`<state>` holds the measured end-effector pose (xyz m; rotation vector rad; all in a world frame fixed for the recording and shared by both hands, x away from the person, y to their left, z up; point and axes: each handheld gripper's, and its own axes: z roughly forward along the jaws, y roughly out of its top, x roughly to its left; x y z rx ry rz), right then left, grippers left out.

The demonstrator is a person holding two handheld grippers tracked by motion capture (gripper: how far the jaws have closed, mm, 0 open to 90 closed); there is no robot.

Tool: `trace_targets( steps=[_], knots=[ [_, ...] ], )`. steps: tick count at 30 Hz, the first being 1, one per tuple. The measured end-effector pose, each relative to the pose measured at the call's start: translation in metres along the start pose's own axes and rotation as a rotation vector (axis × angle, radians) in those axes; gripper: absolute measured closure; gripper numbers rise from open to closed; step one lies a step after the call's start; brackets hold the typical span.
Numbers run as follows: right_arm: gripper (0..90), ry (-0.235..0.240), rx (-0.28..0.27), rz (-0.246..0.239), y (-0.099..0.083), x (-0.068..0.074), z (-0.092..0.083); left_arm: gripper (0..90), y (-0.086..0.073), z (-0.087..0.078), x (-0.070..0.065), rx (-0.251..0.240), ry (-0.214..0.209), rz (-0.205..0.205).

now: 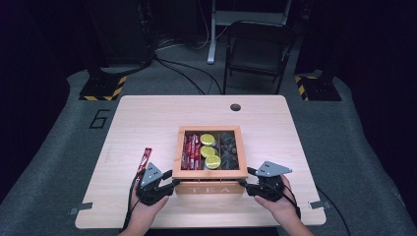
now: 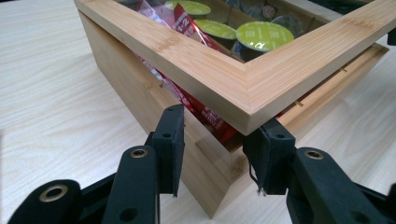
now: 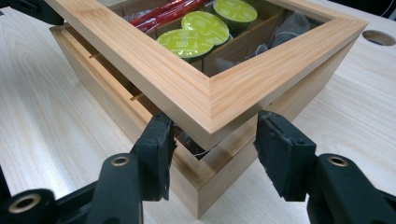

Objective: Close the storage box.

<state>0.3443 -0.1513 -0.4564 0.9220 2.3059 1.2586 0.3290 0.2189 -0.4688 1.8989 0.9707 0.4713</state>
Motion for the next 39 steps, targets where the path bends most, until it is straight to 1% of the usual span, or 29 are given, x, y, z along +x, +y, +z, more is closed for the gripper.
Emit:
trace_targets(
  steps=[2, 4, 5, 9, 10, 11, 12, 14, 15, 16, 17, 18, 19, 20, 21, 22, 23, 24, 25, 26, 27, 28, 29, 32, 35, 36, 37, 38, 39],
  knots=[
    [47.0, 0.009, 0.007, -0.005, -0.001, -0.001, 0.000, 58.6, -0.001, 0.000, 0.000, 0.007, -0.002, -0.001],
    [47.0, 0.008, 0.010, -0.006, -0.002, 0.000, 0.001, 58.4, -0.002, 0.000, 0.001, 0.020, -0.005, 0.004],
    [46.9, 0.009, 0.014, -0.011, -0.002, 0.000, 0.001, 58.1, -0.003, -0.001, 0.001, 0.018, -0.005, -0.001],
    [46.9, 0.006, 0.016, 0.006, -0.003, 0.001, 0.000, 57.4, -0.002, -0.002, 0.000, 0.034, -0.025, 0.001],
    [46.9, 0.007, 0.019, 0.004, -0.003, 0.001, 0.000, 57.0, -0.002, -0.002, -0.001, 0.028, -0.025, -0.005],
    [46.7, 0.006, 0.023, 0.004, -0.003, 0.001, 0.000, 56.8, -0.002, -0.002, -0.002, 0.035, -0.031, 0.002],
    [46.4, 0.009, 0.028, -0.001, -0.003, 0.001, 0.000, 55.6, -0.002, -0.001, -0.003, 0.029, -0.031, 0.000],
    [45.7, 0.007, 0.033, -0.005, -0.003, 0.002, 0.000, 53.0, -0.001, -0.002, -0.004, 0.034, -0.038, 0.007],
    [45.2, 0.006, 0.035, -0.017, -0.003, 0.002, -0.001, 51.5, -0.001, -0.002, -0.005, 0.040, -0.050, 0.007],
    [44.3, 0.004, 0.035, -0.020, -0.003, 0.002, -0.001, 48.8, -0.001, -0.001, -0.006, 0.035, -0.049, 0.009],
    [43.4, 0.004, 0.042, -0.027, -0.003, 0.003, -0.001, 46.2, 0.000, 0.000, -0.006, 0.043, -0.052, 0.013],
    [42.8, 0.005, 0.047, -0.041, -0.003, 0.003, 0.000, 45.2, 0.000, 0.000, -0.007, 0.051, -0.044, 0.021],
    [42.7, 0.000, 0.055, -0.037, -0.003, 0.004, 0.000, 43.7, 0.000, 0.001, -0.007, 0.060, -0.046, 0.033],
    [42.5, 0.001, 0.062, -0.053, -0.003, 0.004, 0.001, 39.1, 0.000, 0.001, -0.007, 0.060, -0.046, 0.033],
    [42.4, -0.009, 0.078, -0.053, -0.004, 0.005, 0.002, 35.9, -0.001, 0.002, -0.007, 0.051, -0.048, 0.013],
    [42.2, -0.003, 0.095, -0.073, -0.005, 0.005, 0.004, 35.4, -0.001, 0.001, -0.007, 0.037, -0.052, 0.005],
    [38.7, -0.008, 0.108, -0.088, -0.005, 0.005, 0.006, 35.0, 0.000, 0.001, -0.006, 0.038, -0.051, 0.010],
    [36.6, 0.000, 0.100, -0.074, -0.006, 0.007, 0.006, 33.5, 0.000, 0.001, -0.006, 0.037, -0.049, 0.012],
    [37.2, 0.008, 0.083, -0.072, -0.004, 0.006, 0.005, 32.1, 0.001, 0.000, -0.004, 0.057, -0.062, 0.015],
    [36.2, 0.020, 0.067, -0.056, -0.003, 0.006, 0.003, 32.1, 0.000, 0.002, -0.004, 0.046, -0.052, 0.006],
    [35.4, 0.031, 0.051, -0.052, -0.001, 0.004, 0.001, 32.1, 0.000, 0.002, -0.004, 0.049, -0.055, 0.005],
    [35.4, 0.027, 0.040, -0.040, -0.001, 0.004, 0.000, 32.0, -0.001, 0.003, -0.003, 0.053, -0.056, 0.006],
    [35.4, 0.027, 0.043, -0.038, -0.001, 0.003, -0.001, 32.0, -0.001, 0.003, -0.003, 0.055, -0.057, 0.011],
    [35.4, 0.025, 0.040, -0.027, -0.002, 0.001, -0.001, 32.1, -0.001, 0.004, -0.004, 0.050, -0.057, 0.004],
    [35.4, 0.026, 0.032, -0.018, -0.001, -0.001, -0.001, 32.2, -0.001, 0.004, -0.003, 0.058, -0.068, 0.002],
    [35.4, 0.028, 0.032, -0.020, -0.002, -0.001, -0.001, 32.2, -0.001, 0.004, -0.004, 0.048, -0.065, -0.004],
    [35.4, 0.026, 0.030, -0.023, -0.002, -0.002, -0.001, 32.3, 0.000, 0.004, -0.002, 0.051, -0.071, 0.004],
    [35.4, 0.025, 0.027, -0.012, -0.002, -0.003, 0.000, 32.4, 0.000, 0.005, -0.002, 0.044, -0.073, -0.011],
    [35.2, 0.027, 0.029, -0.012, -0.003, -0.004, 0.000, 32.5, 0.001, 0.004, -0.001, 0.045, -0.073, -0.007]
  ],
)
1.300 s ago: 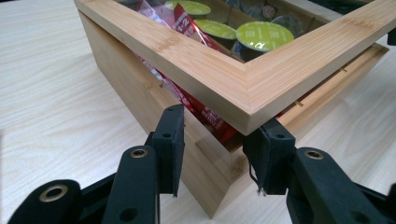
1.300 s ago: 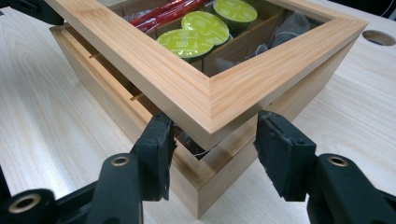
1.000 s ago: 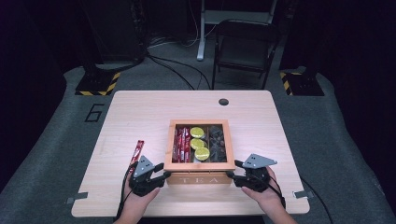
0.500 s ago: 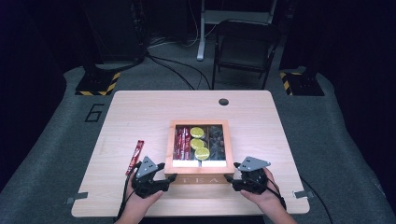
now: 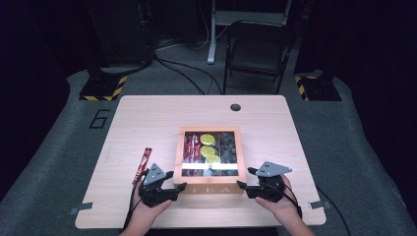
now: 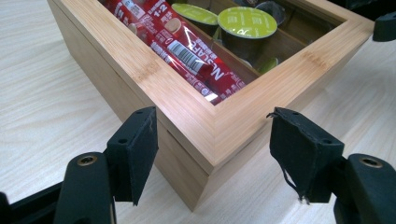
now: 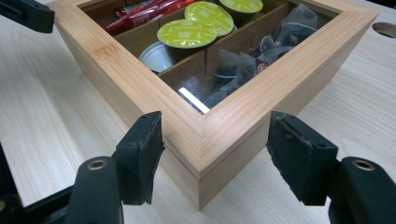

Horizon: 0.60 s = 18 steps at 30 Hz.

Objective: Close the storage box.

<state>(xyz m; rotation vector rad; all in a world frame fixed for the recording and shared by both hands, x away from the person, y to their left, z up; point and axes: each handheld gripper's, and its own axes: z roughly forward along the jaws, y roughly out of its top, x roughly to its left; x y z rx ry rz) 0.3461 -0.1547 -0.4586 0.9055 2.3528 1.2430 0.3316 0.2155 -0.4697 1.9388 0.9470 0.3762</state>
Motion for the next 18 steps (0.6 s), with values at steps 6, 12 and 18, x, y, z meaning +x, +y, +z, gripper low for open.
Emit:
trace_targets(
  steps=[6, 12, 18],
  knots=[
    [35.2, 0.003, -0.038, 0.026, 0.002, -0.003, -0.001, 33.5, 0.006, -0.005, 0.002, -0.039, 0.020, -0.017],
    [35.2, -0.025, -0.071, 0.037, 0.004, -0.003, -0.007, 34.9, 0.009, -0.011, 0.007, -0.034, 0.034, -0.032],
    [35.2, -0.060, -0.089, 0.065, 0.004, -0.011, -0.012, 35.2, 0.009, -0.015, 0.016, -0.048, 0.055, -0.064]
  ],
)
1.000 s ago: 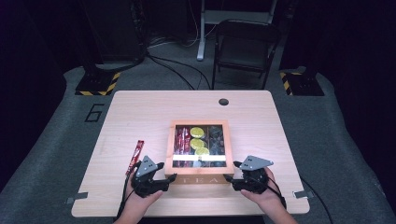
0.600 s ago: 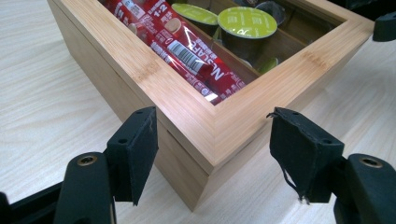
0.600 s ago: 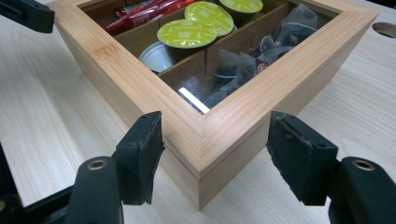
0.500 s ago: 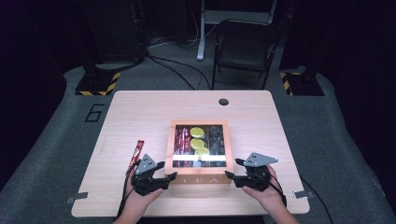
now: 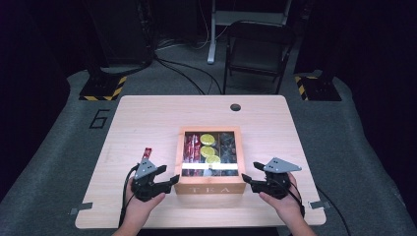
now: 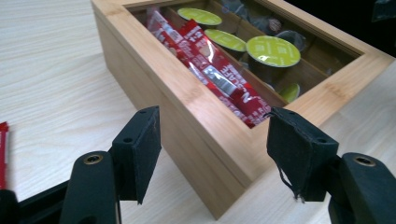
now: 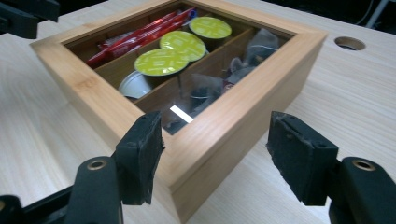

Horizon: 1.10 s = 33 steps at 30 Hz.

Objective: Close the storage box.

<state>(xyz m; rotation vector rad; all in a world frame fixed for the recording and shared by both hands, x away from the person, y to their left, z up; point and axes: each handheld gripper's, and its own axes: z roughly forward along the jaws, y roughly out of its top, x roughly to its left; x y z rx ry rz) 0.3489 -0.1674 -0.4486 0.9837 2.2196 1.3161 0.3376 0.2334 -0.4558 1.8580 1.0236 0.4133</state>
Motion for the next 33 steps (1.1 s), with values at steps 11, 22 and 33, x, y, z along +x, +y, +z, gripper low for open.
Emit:
trace_targets(
  steps=[11, 22, 33],
  knots=[
    [35.3, -0.044, 0.005, 0.039, -0.005, -0.018, -0.002, 35.7, 0.000, -0.004, 0.021, -0.004, 0.048, -0.030],
    [35.9, -0.091, 0.033, 0.077, -0.014, -0.035, 0.003, 36.1, -0.005, -0.001, 0.042, 0.004, 0.066, -0.038],
    [36.6, -0.093, 0.075, 0.131, -0.022, -0.049, 0.011, 36.5, -0.010, 0.007, 0.056, 0.024, 0.102, -0.017]
  ],
)
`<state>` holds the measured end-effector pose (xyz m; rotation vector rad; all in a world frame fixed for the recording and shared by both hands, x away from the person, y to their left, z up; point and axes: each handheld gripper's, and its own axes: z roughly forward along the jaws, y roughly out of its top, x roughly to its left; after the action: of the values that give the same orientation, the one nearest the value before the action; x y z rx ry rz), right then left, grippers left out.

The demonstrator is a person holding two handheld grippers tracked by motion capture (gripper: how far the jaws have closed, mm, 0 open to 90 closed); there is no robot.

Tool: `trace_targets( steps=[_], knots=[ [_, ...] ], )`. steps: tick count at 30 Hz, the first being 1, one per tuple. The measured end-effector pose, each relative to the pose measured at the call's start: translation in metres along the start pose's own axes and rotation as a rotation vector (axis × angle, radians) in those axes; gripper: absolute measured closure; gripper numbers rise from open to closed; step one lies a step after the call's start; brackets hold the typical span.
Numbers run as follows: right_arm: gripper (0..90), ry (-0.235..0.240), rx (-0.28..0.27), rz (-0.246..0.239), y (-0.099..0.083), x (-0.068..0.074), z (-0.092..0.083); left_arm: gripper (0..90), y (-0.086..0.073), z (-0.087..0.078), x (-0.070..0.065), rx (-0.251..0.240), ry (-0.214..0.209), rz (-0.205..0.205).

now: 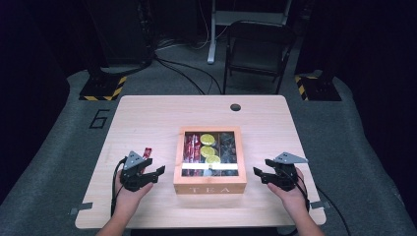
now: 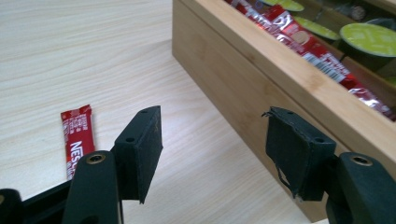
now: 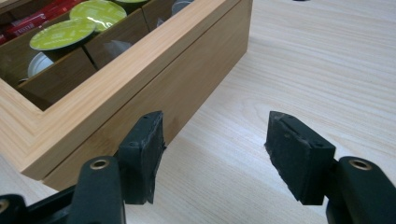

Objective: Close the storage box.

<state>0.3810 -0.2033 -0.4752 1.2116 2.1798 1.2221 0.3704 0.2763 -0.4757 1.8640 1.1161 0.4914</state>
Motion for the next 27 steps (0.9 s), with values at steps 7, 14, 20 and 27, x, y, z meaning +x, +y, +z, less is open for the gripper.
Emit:
trace_targets(
  steps=[7, 14, 20, 27],
  knots=[
    [36.7, 0.002, 0.011, 0.013, -0.002, -0.004, 0.003, 36.5, -0.003, 0.003, 0.007, 0.008, 0.013, -0.027],
    [36.9, 0.015, 0.026, 0.049, -0.003, -0.007, 0.006, 36.5, -0.005, 0.006, 0.011, 0.015, 0.025, -0.047],
    [37.0, 0.023, 0.029, 0.064, -0.004, -0.008, 0.008, 36.4, -0.007, 0.010, 0.010, 0.041, 0.022, -0.040],
    [37.0, 0.030, 0.031, 0.069, -0.004, -0.008, 0.008, 36.4, -0.008, 0.012, 0.009, 0.054, 0.018, -0.039]
  ],
)
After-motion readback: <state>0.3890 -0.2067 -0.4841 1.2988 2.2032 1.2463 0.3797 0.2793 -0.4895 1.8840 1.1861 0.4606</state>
